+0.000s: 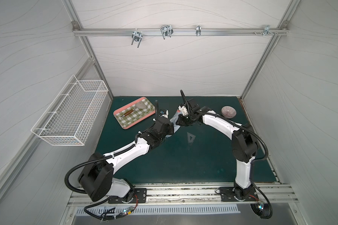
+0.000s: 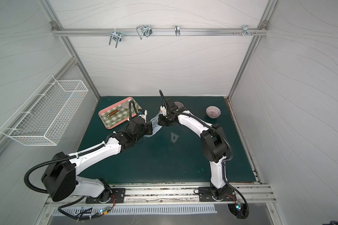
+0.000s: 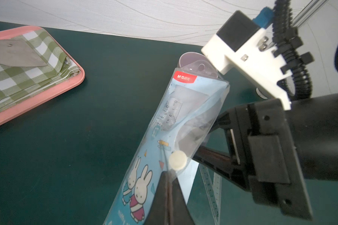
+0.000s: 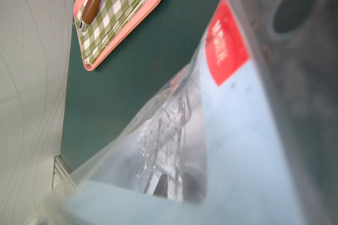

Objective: Open the ruler set and take out the ruler
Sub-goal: Take out the ruler from the ruler set bag.

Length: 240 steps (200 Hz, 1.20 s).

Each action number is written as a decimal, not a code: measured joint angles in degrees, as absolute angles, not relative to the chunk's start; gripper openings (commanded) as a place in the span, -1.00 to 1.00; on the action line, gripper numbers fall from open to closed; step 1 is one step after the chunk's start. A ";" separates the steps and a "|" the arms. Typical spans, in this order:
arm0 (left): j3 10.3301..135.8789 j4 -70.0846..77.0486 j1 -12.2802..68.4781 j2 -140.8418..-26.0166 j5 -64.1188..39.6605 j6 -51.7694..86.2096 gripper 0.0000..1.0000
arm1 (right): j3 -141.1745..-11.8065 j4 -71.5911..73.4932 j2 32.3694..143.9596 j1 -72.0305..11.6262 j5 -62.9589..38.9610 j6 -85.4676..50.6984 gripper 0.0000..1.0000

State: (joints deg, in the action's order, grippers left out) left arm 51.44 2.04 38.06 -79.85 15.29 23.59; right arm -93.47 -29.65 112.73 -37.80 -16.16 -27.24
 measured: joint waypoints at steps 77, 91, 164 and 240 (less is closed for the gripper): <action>51.44 2.50 38.59 -79.88 15.86 23.75 -1.00 | -93.82 -29.61 112.81 -37.80 -16.80 -27.64 -0.79; 51.44 2.50 38.59 -79.90 15.90 23.77 -1.00 | -93.82 -29.54 112.81 -37.82 -16.99 -27.70 -0.85; 51.62 2.39 38.74 -82.06 17.04 23.81 -1.00 | -93.82 -29.21 112.81 -37.89 -17.39 -28.10 -0.95; 53.76 2.00 38.79 -86.37 19.64 24.97 -1.00 | -93.82 -30.57 112.71 -37.50 -15.86 -27.49 -0.96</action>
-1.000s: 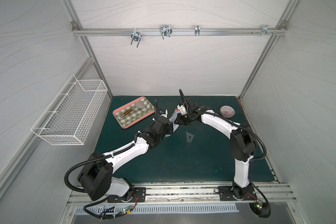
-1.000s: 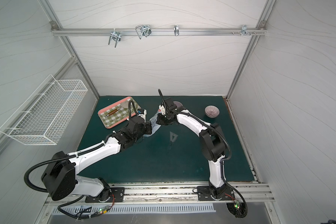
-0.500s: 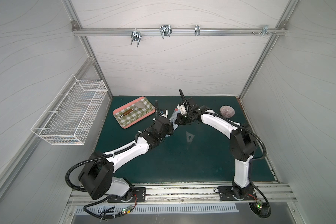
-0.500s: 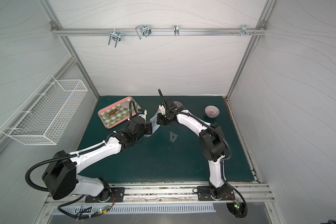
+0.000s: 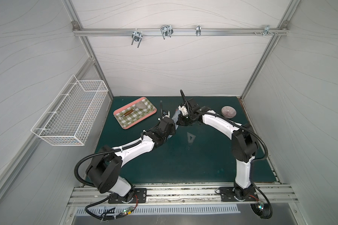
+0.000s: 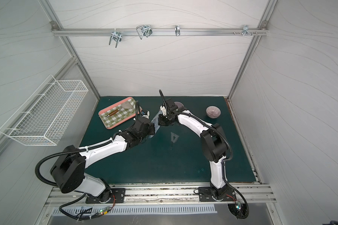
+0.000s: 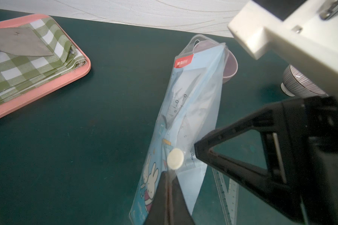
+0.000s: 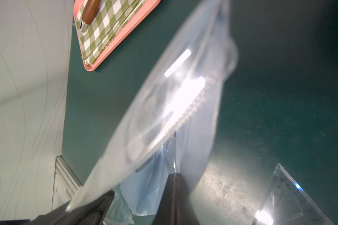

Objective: Open the ruler set and take out the ruler
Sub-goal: Take out the ruler from the ruler set bag.

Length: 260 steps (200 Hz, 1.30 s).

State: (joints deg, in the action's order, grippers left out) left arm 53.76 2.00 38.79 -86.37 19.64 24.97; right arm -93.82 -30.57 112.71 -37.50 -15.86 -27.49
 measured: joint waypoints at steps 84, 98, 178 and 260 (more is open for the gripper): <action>54.94 1.96 38.79 -87.85 20.78 25.71 -1.00 | -93.80 -32.18 109.69 -34.76 -14.85 -27.27 -0.96; 55.33 1.96 38.79 -88.38 20.82 25.74 -1.00 | -93.80 -32.29 109.10 -34.39 -14.61 -27.14 -0.96; 58.48 1.85 38.79 -90.54 22.31 25.52 -1.00 | -92.36 -34.30 104.22 -33.95 -13.96 -25.96 -0.95; 60.07 1.78 37.47 -91.22 23.51 25.26 -1.00 | -87.55 -37.23 93.08 -31.99 -14.66 -23.90 -0.95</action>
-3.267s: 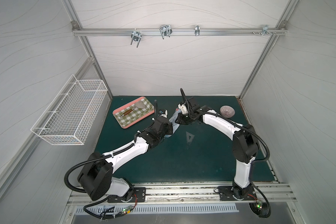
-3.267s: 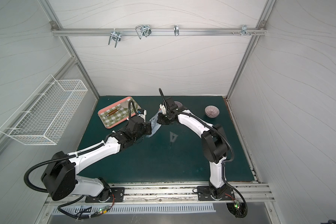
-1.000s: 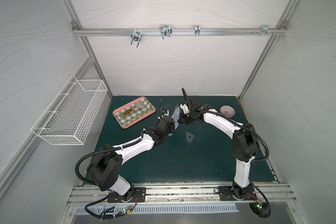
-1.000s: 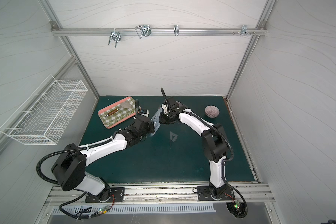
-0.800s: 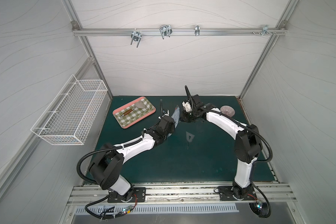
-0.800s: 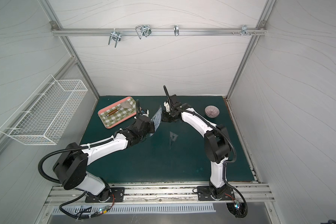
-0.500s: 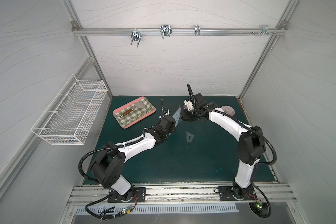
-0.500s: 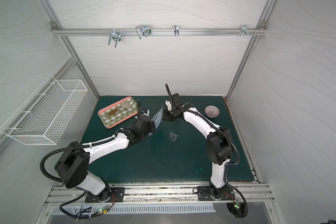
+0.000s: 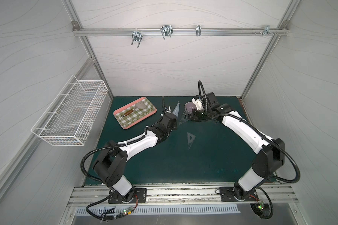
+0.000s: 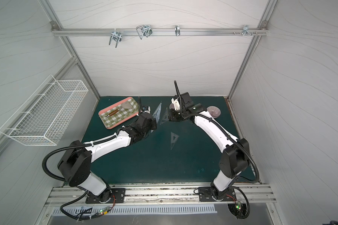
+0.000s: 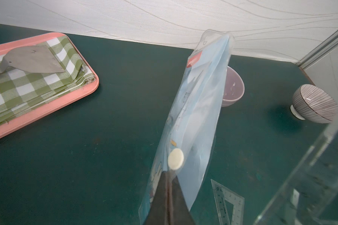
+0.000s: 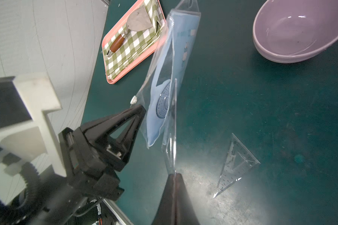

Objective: Open the ruler set and take out the ruler
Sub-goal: Take out the ruler from the ruler set bag, then place the ruler at the center of the board.

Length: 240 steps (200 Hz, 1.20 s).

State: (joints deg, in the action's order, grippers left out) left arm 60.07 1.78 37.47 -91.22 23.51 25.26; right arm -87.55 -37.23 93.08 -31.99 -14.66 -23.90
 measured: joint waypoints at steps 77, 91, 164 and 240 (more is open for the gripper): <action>55.55 -0.10 35.46 -85.58 25.19 23.88 -1.00 | -81.84 -39.05 89.41 -28.47 -19.90 -20.84 -0.95; 54.78 -0.47 35.22 -83.90 25.54 23.68 -1.00 | -80.88 -39.03 89.47 -28.05 -21.41 -19.57 -0.95; 52.12 -3.16 34.98 -76.88 26.17 22.46 -1.00 | -80.18 -37.34 98.02 -28.29 -29.39 -14.83 -0.96; 51.59 -4.78 34.92 -74.67 26.37 21.15 -1.00 | -80.58 -33.69 110.21 -29.87 -35.09 -13.10 -0.96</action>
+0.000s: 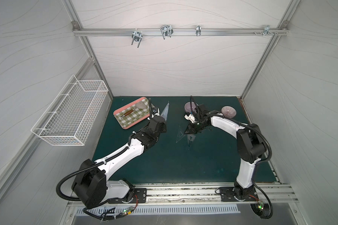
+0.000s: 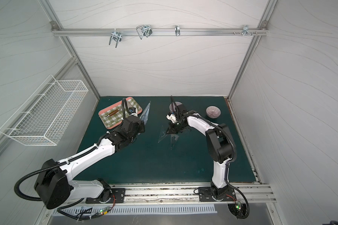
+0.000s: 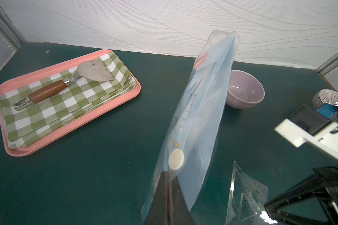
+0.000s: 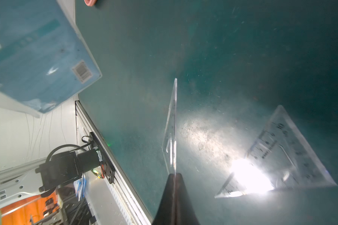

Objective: Open the ruler set and take out the ruler
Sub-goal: Place the ruler at the center of the board.

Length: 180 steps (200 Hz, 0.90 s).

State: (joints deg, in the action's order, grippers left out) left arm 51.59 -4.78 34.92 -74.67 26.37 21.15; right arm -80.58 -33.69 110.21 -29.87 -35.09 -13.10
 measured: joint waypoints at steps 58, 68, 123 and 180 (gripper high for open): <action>51.59 -5.19 34.85 -74.70 26.26 21.12 -1.00 | -81.71 -32.53 115.59 -29.98 -38.04 -12.32 -0.94; 51.59 -5.19 34.85 -74.72 26.15 21.12 -1.00 | -82.08 -32.40 116.22 -29.98 -38.54 -12.16 -0.93; 51.59 -5.19 34.50 -74.72 25.89 20.93 -1.00 | -85.49 -32.01 121.03 -29.63 -41.30 -11.20 -0.91; 51.59 -5.19 34.24 -74.72 25.69 20.47 -1.00 | -88.90 -34.06 124.27 -28.45 -41.82 -9.56 -0.81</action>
State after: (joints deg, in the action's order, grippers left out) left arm 51.59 -5.19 34.24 -74.72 25.69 20.47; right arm -88.90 -34.06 124.27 -28.45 -41.82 -9.56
